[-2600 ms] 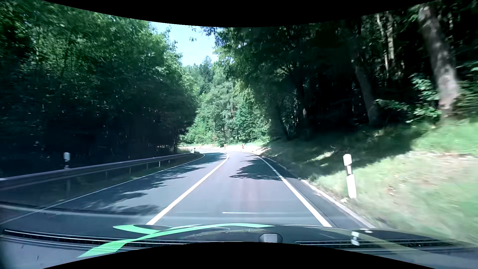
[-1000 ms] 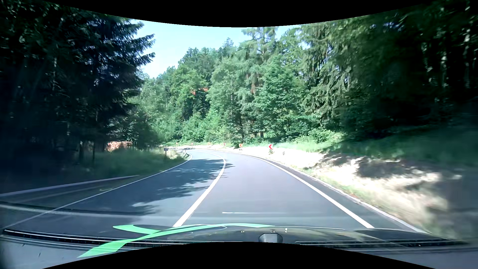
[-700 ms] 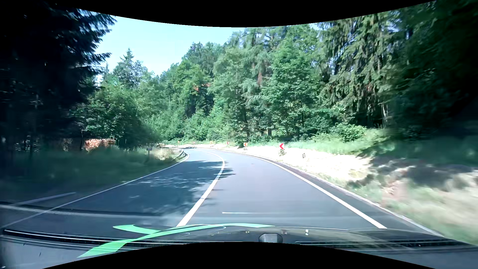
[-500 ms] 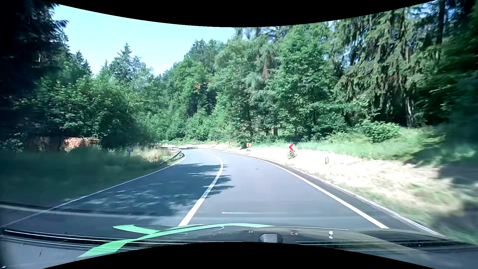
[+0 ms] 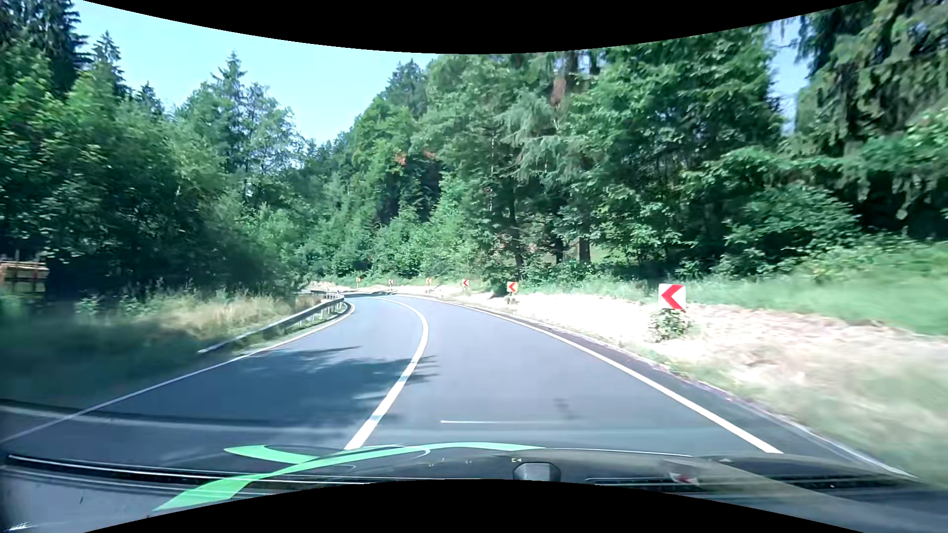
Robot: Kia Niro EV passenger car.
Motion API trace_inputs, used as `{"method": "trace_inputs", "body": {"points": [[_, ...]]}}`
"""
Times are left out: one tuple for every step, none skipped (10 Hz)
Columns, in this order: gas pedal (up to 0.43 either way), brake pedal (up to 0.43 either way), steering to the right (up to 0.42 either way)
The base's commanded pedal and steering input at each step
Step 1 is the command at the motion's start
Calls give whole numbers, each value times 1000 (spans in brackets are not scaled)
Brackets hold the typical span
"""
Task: Follow the waypoints while adhering to traffic rules and regulations
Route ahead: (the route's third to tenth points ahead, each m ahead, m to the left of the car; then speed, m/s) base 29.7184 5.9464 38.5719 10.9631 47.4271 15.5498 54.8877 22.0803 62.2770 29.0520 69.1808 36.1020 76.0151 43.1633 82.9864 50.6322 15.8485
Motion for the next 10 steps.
{"method": "trace_inputs", "body": {"points": [[98,0,-36],[110,0,-41],[118,0,-44],[130,0,-46],[138,0,-50],[138,0,-53],[138,0,-55],[118,0,-54],[98,0,-55],[87,0,-55]]}}
